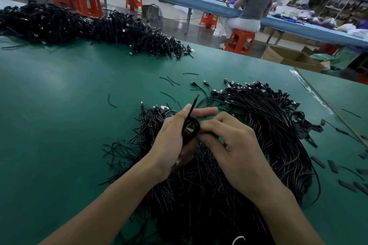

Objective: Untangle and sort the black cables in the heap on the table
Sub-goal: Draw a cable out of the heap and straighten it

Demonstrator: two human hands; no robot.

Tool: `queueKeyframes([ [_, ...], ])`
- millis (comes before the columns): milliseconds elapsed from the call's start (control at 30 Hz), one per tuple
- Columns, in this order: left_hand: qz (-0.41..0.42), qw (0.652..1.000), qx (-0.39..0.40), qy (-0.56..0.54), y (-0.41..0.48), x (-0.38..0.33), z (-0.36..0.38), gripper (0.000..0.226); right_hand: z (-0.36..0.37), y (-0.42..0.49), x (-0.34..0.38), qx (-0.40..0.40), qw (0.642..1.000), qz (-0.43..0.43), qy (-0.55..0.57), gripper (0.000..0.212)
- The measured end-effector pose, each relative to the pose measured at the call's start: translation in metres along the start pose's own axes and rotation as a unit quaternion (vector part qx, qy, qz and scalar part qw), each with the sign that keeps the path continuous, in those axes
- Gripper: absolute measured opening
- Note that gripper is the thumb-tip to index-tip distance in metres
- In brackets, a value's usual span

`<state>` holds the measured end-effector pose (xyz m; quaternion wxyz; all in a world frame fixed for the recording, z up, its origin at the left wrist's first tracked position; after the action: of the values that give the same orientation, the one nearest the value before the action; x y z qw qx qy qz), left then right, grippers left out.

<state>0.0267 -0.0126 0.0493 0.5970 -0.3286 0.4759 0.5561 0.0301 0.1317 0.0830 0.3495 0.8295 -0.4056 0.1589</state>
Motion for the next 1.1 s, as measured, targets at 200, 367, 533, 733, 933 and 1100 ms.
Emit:
queueKeyframes([
  [200, -0.07, 0.994, -0.08, 0.014, 0.005, 0.003, 0.0, 0.061, 0.001, -0.007, -0.004, -0.039, 0.99, -0.086, -0.108, 0.011],
  [367, -0.134, 0.987, -0.075, 0.052, 0.006, 0.007, 0.0, 0.063, 0.0, -0.008, 0.001, -0.038, 0.94, -0.206, -0.271, 0.007],
  [533, -0.246, 0.966, 0.035, 0.068, 0.002, 0.009, -0.001, 0.055, -0.006, 0.001, 0.006, 0.061, 0.942, -0.224, -0.243, 0.006],
  [733, -0.298, 0.951, 0.074, -0.044, 0.001, 0.012, -0.004, 0.057, -0.004, -0.004, 0.002, 0.066, 0.986, -0.088, -0.122, 0.01],
  [933, -0.247, 0.94, 0.233, -0.028, -0.005, 0.005, -0.017, 0.027, -0.007, -0.006, -0.004, 0.072, 0.997, 0.015, -0.002, 0.009],
  [1100, -0.21, 0.931, 0.274, 0.12, -0.007, 0.005, -0.013, 0.026, -0.009, -0.007, -0.003, 0.126, 0.991, 0.024, -0.023, 0.009],
])
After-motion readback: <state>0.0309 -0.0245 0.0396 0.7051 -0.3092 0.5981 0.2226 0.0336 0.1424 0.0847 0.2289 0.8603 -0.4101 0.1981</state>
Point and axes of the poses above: each hand's wrist, its own y-axis towards the middle knuckle, its own z-axis out of the palm, x = y × z, the point moved 1 cm from there along y, towards the middle knuckle, and after that the axes turned 2 degrees about z, right-handed, at the moved point
